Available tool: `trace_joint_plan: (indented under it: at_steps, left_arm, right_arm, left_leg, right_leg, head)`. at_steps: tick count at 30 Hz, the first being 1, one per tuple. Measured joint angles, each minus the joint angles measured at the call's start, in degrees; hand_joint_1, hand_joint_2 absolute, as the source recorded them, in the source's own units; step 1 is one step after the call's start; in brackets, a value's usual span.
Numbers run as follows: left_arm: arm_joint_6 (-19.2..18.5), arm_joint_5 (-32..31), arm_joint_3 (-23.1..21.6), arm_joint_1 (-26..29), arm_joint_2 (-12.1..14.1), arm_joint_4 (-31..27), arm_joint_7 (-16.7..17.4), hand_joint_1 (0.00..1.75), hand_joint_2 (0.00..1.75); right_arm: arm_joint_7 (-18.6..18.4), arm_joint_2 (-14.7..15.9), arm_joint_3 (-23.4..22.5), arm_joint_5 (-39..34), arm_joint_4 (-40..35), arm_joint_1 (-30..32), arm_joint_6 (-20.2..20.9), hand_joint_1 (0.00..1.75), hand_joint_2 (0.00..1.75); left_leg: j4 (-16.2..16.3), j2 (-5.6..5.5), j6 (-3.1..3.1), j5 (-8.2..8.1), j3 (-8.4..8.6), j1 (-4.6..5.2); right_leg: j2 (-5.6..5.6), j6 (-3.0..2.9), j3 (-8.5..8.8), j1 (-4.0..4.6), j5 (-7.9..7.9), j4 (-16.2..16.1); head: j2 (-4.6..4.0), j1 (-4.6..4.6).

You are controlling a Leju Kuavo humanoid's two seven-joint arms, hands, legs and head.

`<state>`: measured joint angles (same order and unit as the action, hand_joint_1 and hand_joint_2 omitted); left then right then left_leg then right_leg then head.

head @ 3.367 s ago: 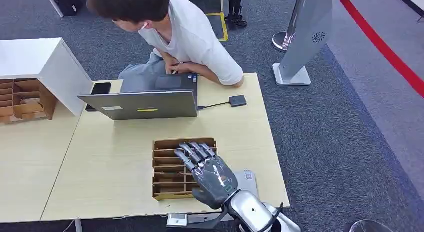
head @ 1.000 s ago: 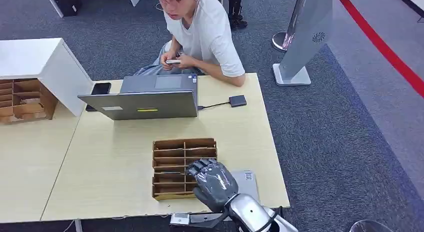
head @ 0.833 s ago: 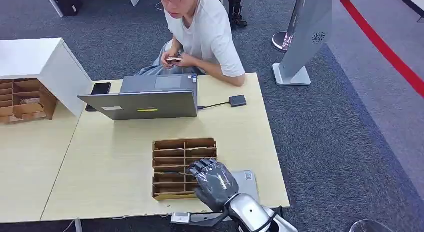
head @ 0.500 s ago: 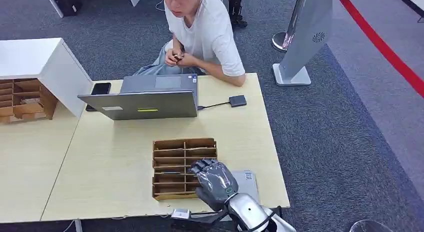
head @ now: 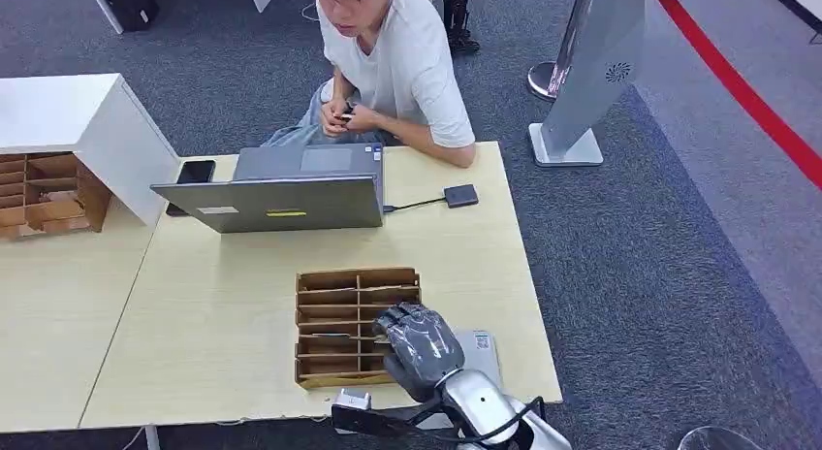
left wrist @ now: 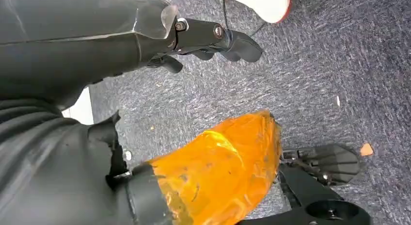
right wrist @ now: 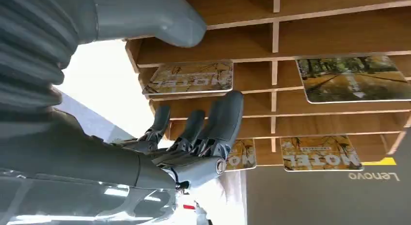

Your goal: Pass the card to the sensor for recognition and then transmit it.

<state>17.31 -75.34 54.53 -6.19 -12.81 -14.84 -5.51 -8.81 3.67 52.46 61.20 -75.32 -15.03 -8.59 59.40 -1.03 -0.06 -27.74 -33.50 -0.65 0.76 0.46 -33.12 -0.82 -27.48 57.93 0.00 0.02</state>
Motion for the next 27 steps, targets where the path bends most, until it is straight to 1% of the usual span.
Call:
trace_joint_plan:
  at_steps: [2,3,4,6,8,9,12,17,27]
  left_arm:
    - [0.0,0.1,-0.3,0.0,0.0,0.0,0.0,0.00,0.00]
    - [0.0,0.1,-0.4,0.0,0.0,0.0,0.0,0.00,0.00]
    - [0.0,0.1,-0.4,0.0,0.0,0.0,0.0,0.00,0.00]
    - [0.0,0.2,-0.5,0.0,0.0,0.0,0.0,0.00,0.00]
    - [0.0,0.2,-0.5,0.0,0.0,0.0,0.0,0.00,0.00]
    - [0.0,0.2,-0.5,0.0,0.0,0.0,0.0,0.00,0.00]
    - [0.0,0.3,-0.5,0.0,0.0,0.0,0.0,0.00,0.00]
    - [0.0,0.3,-0.5,0.0,0.0,0.0,0.0,0.00,0.00]
    - [0.0,0.6,-0.6,0.0,0.0,0.0,0.0,0.00,0.00]
  right_arm:
    - [0.0,-0.1,-0.2,0.0,0.2,0.0,0.0,0.77,1.75]
    - [0.0,-0.1,-0.3,0.0,0.2,0.0,0.0,0.80,1.75]
    - [0.0,-0.1,-0.4,0.0,0.2,0.0,0.0,0.87,1.75]
    - [0.0,-0.1,-0.5,0.0,0.2,0.0,0.0,0.91,1.75]
    - [0.0,-0.1,-0.7,0.1,0.2,0.0,0.0,1.12,1.75]
    - [0.0,-0.1,-0.8,0.2,0.2,0.0,-0.1,1.26,1.75]
    - [-0.3,-0.2,-1.1,0.3,0.2,0.0,-0.1,1.26,1.75]
    - [-0.5,-0.2,-1.3,0.4,0.2,0.0,-0.2,1.48,1.75]
    - [-0.6,-0.3,-1.6,0.9,0.2,0.0,-0.3,1.50,1.75]
  left_leg:
    - [0.0,0.00,0.00,0.00,0.00,0.00]
    - [0.0,0.00,0.00,0.00,0.00,0.00]
    - [0.0,0.00,0.00,0.00,0.00,0.00]
    - [0.0,0.00,0.00,0.00,0.00,0.00]
    - [0.0,0.00,0.00,0.00,0.00,0.00]
    - [0.0,0.00,0.00,0.00,0.00,0.00]
    - [0.0,0.00,0.00,0.00,0.00,0.00]
    - [0.0,0.00,0.00,0.00,0.00,0.00]
    - [0.0,0.00,0.00,0.00,0.00,0.00]
  right_leg:
    - [0.00,0.00,0.00,0.00,0.00,0.0]
    - [0.00,0.00,0.00,0.00,0.00,0.0]
    - [0.00,0.00,0.00,0.00,0.00,0.0]
    - [0.00,0.00,0.00,0.00,0.00,0.0]
    - [0.00,0.00,0.00,0.00,0.00,0.0]
    - [0.00,0.00,0.00,0.00,0.00,0.0]
    - [0.00,0.00,0.00,0.00,0.00,0.0]
    - [0.00,0.00,0.00,0.00,0.00,0.0]
    - [0.00,0.00,0.00,0.00,0.00,0.0]
  head:
    - [0.00,0.00]
    - [0.00,0.00]
    - [0.00,-0.02]
    - [0.00,-0.02]
    - [0.00,-0.02]
    - [0.00,0.00]
    - [0.00,0.00]
    - [0.00,-0.02]
    - [0.00,0.00]
